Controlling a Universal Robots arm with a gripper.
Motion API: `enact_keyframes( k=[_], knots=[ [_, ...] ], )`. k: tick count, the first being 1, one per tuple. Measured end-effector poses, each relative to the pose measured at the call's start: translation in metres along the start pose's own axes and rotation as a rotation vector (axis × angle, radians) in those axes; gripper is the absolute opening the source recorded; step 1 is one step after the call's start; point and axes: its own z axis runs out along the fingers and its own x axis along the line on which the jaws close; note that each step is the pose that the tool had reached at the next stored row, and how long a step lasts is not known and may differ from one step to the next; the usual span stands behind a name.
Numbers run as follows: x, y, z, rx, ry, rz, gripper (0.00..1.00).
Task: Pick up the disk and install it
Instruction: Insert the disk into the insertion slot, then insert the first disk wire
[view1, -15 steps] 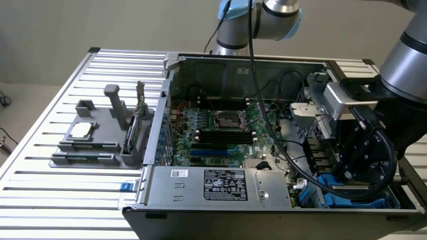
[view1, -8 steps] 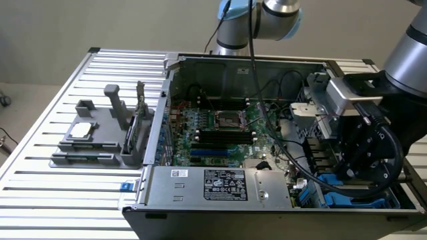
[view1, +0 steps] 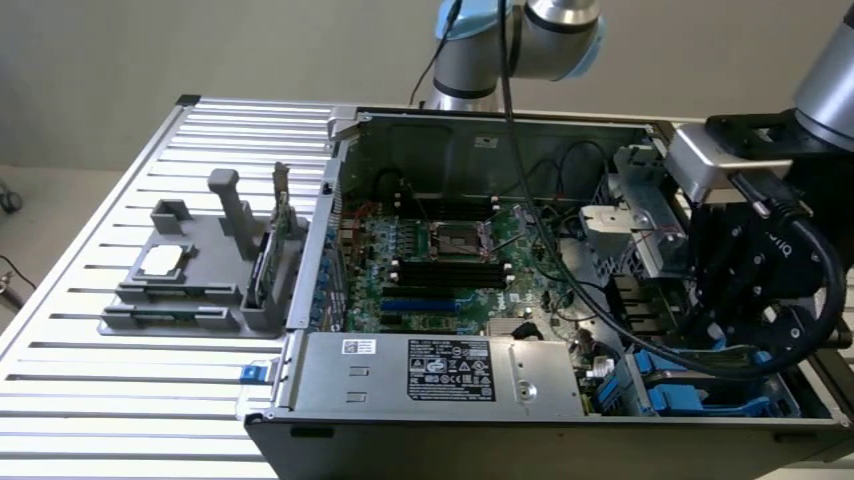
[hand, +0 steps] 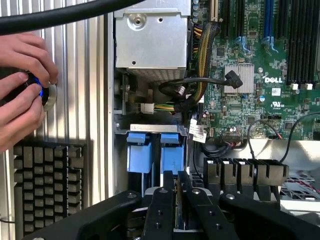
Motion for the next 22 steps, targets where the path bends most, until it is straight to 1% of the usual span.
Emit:
enact_keyframes(
  k=[3, 4, 10, 12, 22],
  knots=[
    [0.001, -0.0012, -0.0131, 0.0000, 0.0000, 0.000, 0.18],
    [0.001, -0.0017, -0.0148, -0.0005, 0.0001, 0.000, 0.18],
    [0.001, -0.0019, -0.0153, -0.0009, -0.0002, 0.000, 0.18],
    [0.002, -0.0017, -0.0314, -0.0009, -0.0001, 0.000, 0.18],
    [0.002, -0.0052, -0.0316, -0.0009, 0.0001, 0.000, 0.18]
  ],
)
